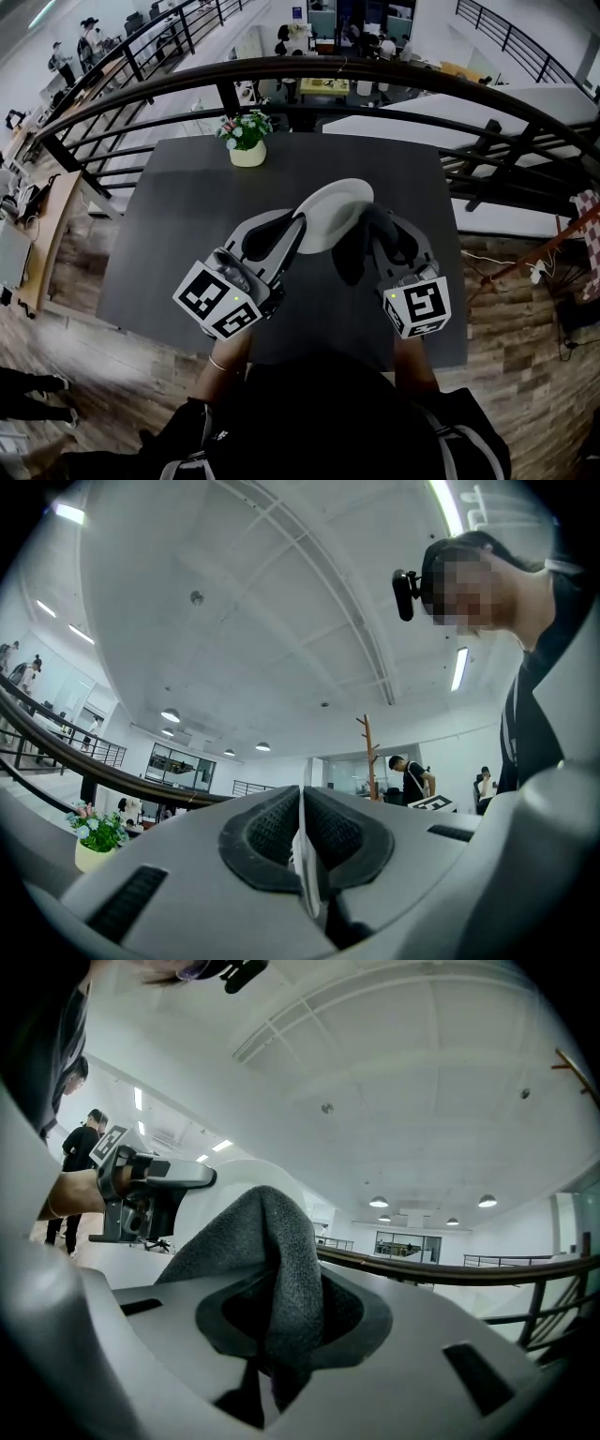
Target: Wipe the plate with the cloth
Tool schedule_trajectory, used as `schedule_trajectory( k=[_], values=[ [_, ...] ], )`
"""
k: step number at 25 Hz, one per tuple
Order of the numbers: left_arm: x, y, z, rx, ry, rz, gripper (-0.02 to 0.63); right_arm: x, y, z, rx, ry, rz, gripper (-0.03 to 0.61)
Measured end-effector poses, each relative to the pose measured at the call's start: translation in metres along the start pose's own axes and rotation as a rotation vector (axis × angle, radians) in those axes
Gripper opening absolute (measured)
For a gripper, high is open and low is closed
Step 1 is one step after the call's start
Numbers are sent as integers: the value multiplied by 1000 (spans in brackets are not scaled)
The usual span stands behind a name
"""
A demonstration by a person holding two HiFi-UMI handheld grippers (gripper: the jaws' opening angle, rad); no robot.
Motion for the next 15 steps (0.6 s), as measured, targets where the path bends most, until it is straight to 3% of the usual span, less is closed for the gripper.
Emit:
schedule_trajectory(
  k=[7, 15],
  values=[
    [0, 3, -5, -4, 4, 33, 15, -17, 4, -12, -21, -55, 21, 80],
    [1, 7, -5, 31, -22, 359, 16, -27, 19, -23, -87, -86, 38, 80]
  ],
)
Point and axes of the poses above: the fingertips, and each gripper's own axes: z forward along the fingers, x to its left, y out of its top, the point moved 4 cm from there along -z, backward along the fingers, and after that the axes turned 9 degrees about y, right-handed, at the moved point
